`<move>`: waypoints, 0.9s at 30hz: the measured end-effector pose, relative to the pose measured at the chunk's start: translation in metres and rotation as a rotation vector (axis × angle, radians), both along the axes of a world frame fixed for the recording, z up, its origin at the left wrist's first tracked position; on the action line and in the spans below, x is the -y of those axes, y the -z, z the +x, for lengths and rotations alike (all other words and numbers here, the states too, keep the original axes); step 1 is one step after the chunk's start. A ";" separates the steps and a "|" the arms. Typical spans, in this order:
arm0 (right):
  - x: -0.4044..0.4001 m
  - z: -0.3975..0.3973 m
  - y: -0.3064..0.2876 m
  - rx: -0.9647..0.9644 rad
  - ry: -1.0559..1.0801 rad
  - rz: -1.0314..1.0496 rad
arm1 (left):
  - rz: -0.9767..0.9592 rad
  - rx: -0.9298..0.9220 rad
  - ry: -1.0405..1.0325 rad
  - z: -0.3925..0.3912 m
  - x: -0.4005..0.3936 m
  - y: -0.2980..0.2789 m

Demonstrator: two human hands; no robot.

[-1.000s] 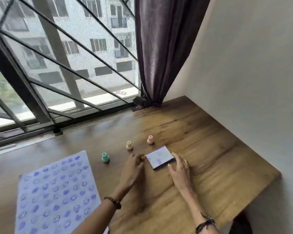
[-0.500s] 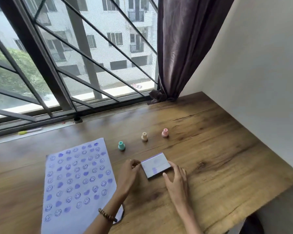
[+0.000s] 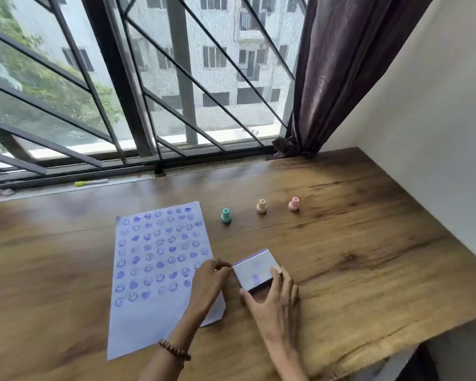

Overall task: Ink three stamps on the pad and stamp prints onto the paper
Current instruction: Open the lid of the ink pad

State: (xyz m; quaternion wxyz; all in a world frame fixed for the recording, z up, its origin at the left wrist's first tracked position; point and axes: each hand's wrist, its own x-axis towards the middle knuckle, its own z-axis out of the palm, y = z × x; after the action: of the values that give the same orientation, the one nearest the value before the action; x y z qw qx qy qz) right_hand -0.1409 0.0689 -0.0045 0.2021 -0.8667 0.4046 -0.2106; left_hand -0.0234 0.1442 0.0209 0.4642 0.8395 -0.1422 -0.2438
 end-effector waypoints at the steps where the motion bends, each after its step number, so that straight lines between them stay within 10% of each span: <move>1: 0.000 0.001 0.000 0.006 0.008 -0.011 | 0.000 -0.004 0.004 0.000 -0.001 0.000; 9: 0.011 -0.004 -0.008 0.010 -0.004 -0.025 | -0.053 -0.061 -0.013 0.000 -0.004 -0.004; 20: 0.072 -0.023 -0.038 0.337 0.106 0.740 | -0.037 0.030 -0.010 -0.001 -0.002 -0.001; 27: 0.106 -0.024 -0.017 0.414 0.344 0.582 | 0.004 0.026 0.019 0.003 0.000 0.001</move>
State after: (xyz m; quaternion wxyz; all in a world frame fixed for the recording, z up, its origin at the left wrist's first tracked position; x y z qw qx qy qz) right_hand -0.1644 -0.0375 0.0123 0.4783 -0.6321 0.5371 -0.2884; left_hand -0.0204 0.1437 0.0194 0.4583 0.8423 -0.1557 -0.2373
